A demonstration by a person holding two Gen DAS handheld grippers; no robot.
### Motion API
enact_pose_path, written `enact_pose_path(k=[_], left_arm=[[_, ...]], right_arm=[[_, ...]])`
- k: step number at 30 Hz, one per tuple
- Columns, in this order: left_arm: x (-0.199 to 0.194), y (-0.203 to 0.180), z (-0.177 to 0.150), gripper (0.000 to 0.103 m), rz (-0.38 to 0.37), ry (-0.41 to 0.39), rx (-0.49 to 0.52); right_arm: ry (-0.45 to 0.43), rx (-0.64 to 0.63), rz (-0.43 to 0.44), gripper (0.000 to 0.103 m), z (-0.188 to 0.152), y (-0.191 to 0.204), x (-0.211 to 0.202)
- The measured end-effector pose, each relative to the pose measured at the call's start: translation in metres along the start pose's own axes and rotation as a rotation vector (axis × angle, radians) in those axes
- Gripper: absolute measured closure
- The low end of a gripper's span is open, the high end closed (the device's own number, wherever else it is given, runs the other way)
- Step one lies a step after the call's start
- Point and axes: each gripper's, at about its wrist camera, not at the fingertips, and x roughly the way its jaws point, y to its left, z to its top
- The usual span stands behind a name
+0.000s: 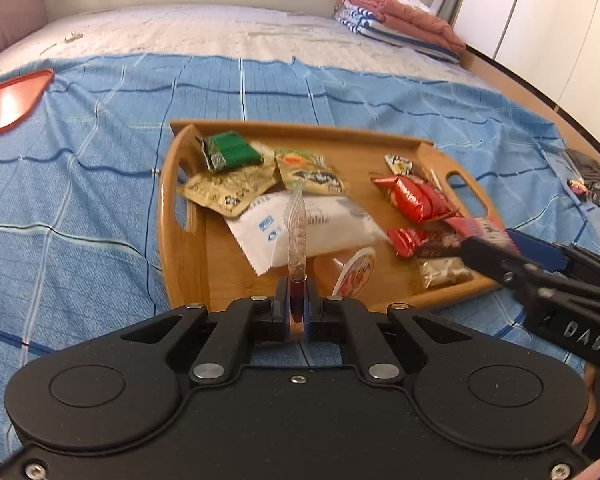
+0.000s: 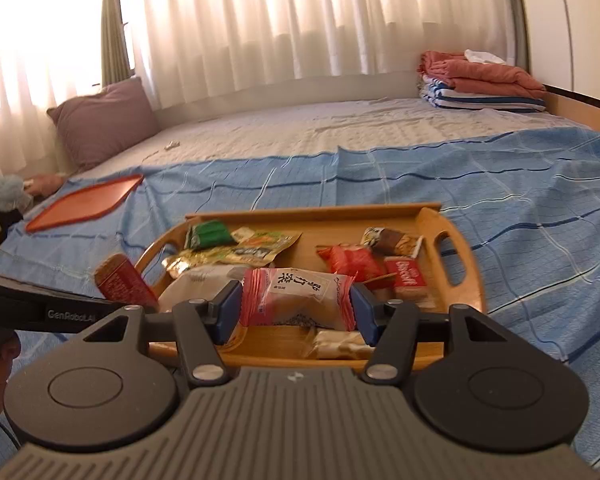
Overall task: Organize snacks
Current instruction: 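Carry the red wafer pack and wrapped pastry over the tray, then lower both snacks into the tray and open both grippers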
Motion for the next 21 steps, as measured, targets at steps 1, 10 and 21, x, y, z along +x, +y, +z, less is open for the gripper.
enact_pose_path(k=[1, 10, 21], left_arm=[[0.003, 0.001, -0.001, 0.097, 0.0, 0.003, -0.003], [0.027, 0.01, 0.001, 0.097, 0.008, 0.021, -0.053], [0.049, 0.023, 0.008, 0.097, 0.046, 0.012, -0.109]], right_arm=[[0.008, -0.007, 0.003, 0.042, -0.001, 0.003, 0.004], [0.069, -0.017, 0.006, 0.042, -0.007, 0.012, 0.04], [0.081, -0.046, -0.023, 0.042, -0.005, 0.016, 0.064]])
